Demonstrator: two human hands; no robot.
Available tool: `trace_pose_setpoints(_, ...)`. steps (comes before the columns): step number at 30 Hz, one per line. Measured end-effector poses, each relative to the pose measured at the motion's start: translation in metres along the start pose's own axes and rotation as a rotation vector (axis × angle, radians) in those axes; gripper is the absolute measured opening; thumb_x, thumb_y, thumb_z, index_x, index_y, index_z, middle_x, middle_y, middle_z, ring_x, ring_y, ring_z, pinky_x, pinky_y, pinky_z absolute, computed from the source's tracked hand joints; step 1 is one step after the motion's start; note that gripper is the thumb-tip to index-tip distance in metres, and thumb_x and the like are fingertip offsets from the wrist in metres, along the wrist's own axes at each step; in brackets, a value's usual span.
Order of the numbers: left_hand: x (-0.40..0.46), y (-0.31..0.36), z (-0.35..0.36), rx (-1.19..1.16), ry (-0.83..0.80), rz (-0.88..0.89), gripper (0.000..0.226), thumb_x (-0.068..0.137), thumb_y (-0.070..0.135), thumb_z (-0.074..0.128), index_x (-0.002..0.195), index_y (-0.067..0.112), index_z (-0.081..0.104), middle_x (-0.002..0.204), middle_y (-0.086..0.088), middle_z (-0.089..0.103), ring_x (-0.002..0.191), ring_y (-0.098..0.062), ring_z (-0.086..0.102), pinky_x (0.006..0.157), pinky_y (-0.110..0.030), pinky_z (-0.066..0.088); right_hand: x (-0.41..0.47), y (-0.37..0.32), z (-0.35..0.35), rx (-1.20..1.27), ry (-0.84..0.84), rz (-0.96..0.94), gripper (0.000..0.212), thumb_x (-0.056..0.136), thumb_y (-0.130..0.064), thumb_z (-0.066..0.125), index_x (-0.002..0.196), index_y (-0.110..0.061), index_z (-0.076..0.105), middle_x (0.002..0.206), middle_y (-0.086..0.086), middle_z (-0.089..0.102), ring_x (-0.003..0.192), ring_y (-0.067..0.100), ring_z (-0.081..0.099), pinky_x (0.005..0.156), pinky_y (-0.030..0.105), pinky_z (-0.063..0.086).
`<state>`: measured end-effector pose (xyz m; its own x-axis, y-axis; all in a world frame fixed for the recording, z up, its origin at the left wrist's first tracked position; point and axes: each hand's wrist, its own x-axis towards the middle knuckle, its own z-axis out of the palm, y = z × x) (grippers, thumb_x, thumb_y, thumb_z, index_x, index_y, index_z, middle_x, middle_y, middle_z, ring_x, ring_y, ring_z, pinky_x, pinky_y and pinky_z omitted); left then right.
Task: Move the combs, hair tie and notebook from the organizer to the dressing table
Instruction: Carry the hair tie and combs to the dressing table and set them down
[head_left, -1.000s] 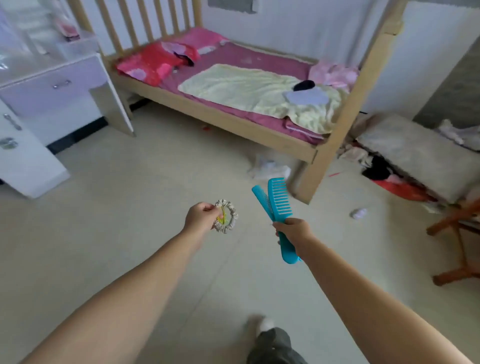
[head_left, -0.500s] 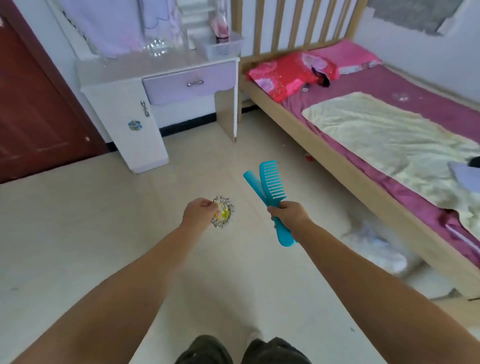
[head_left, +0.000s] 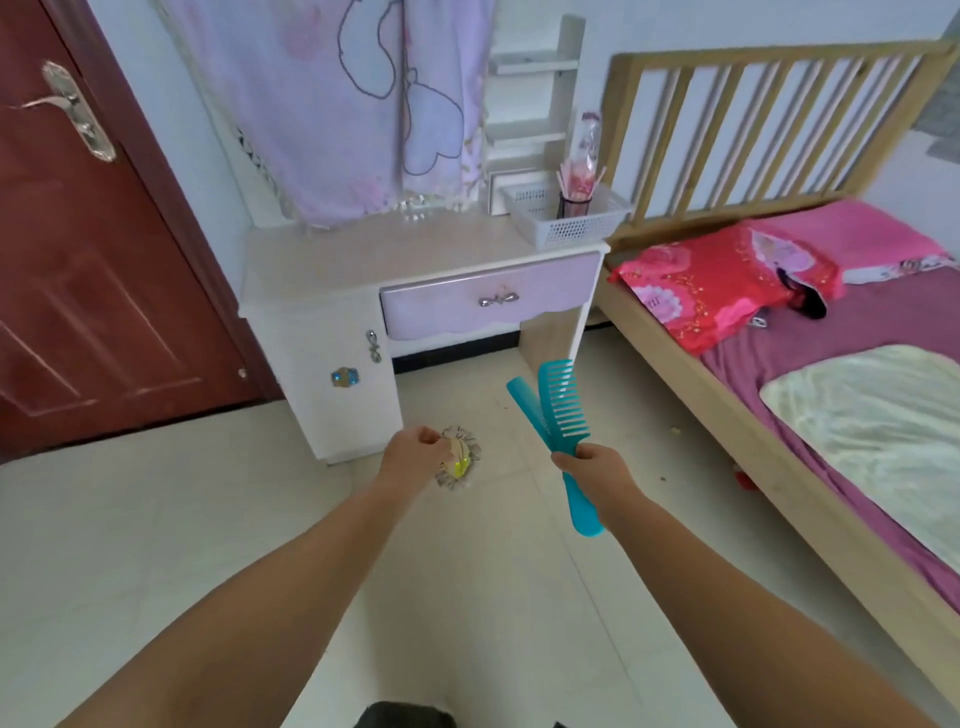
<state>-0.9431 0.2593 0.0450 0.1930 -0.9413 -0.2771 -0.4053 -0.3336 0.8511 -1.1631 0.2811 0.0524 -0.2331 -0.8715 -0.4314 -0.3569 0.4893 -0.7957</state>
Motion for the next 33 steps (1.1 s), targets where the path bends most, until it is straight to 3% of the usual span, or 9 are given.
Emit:
trace_pose_setpoints(4,0.107,0.045,0.005,0.003,-0.041,0.033,0.007,0.081,0.015,0.062,0.082,0.009,0.064,0.08,-0.007,0.06,0.076,-0.022,0.054,0.07,-0.027,0.038,0.089,-0.054,0.009,-0.019,0.018,-0.013,0.013,0.084,-0.023,0.061,0.084,-0.01,0.059,0.079,0.005,0.056,0.063,0.014,0.048,0.055,0.023,0.035)
trace_pose_setpoints(8,0.211,0.077,0.027,-0.036,-0.051,0.002,0.008,0.08,0.013,0.061,0.072,0.015,0.061,0.073,-0.004,0.059,0.073,-0.021,0.052,0.064,-0.026,0.038,0.195,-0.096,0.016,-0.024,0.022,-0.015,0.015,0.084,-0.022,0.061,0.082,-0.008,0.059,0.084,0.011,0.058,0.072,0.022,0.052,0.058,0.027,0.036)
trace_pose_setpoints(12,0.317,0.107,0.038,-0.045,-0.027,-0.042,0.002,0.082,0.012,0.06,0.081,0.01,0.06,0.075,-0.005,0.059,0.072,-0.019,0.05,0.059,-0.026,0.037,0.306,-0.144,0.024,0.062,0.008,0.03,0.018,0.081,-0.018,0.065,0.067,-0.011,0.056,0.08,0.013,0.058,0.075,0.026,0.054,0.07,0.031,0.041)
trace_pose_setpoints(15,0.386,0.131,0.037,-0.073,-0.021,-0.085,0.009,0.082,0.015,0.063,0.075,0.011,0.058,0.076,-0.006,0.057,0.077,-0.019,0.05,0.06,-0.026,0.037,0.378,-0.186,0.031,0.119,-0.057,0.084,0.02,0.082,-0.013,0.065,0.065,-0.014,0.055,0.079,0.013,0.057,0.07,0.025,0.054,0.071,0.033,0.041)
trace_pose_setpoints(18,0.443,0.149,0.034,-0.147,-0.002,-0.123,0.011,0.073,0.015,0.067,0.074,0.01,0.058,0.078,-0.009,0.059,0.078,-0.021,0.052,0.07,-0.032,0.048,0.438,-0.224,0.046,0.077,-0.116,0.122,0.014,0.082,-0.015,0.065,0.069,-0.013,0.058,0.077,0.011,0.059,0.073,0.026,0.055,0.074,0.036,0.044)
trace_pose_setpoints(23,0.547,0.163,0.037,-0.068,0.028,-0.132,0.004,0.083,0.012,0.059,0.081,0.009,0.061,0.086,-0.014,0.066,0.081,-0.024,0.057,0.075,-0.036,0.046,0.532,-0.274,0.084,0.109,-0.119,0.175,0.017,0.081,-0.011,0.066,0.066,-0.013,0.059,0.066,0.006,0.056,0.061,0.019,0.051,0.066,0.032,0.043)
trace_pose_setpoints(29,0.656,0.175,0.05,-0.026,-0.058,-0.211,0.01,0.085,0.018,0.057,0.086,0.01,0.062,0.087,-0.007,0.065,0.081,-0.022,0.057,0.073,-0.033,0.044,0.617,-0.31,0.124,0.058,-0.07,0.236,0.011,0.079,-0.013,0.066,0.072,-0.006,0.061,0.072,0.011,0.056,0.07,0.027,0.053,0.068,0.034,0.041)
trace_pose_setpoints(33,0.7,0.176,0.057,0.051,-0.112,-0.23,0.011,0.083,0.018,0.056,0.085,0.01,0.063,0.088,-0.007,0.065,0.084,-0.024,0.059,0.077,-0.033,0.046,0.651,-0.327,0.146,0.001,-0.035,0.247,0.021,0.079,-0.014,0.065,0.061,-0.01,0.054,0.059,0.005,0.049,0.059,0.023,0.048,0.061,0.03,0.037)
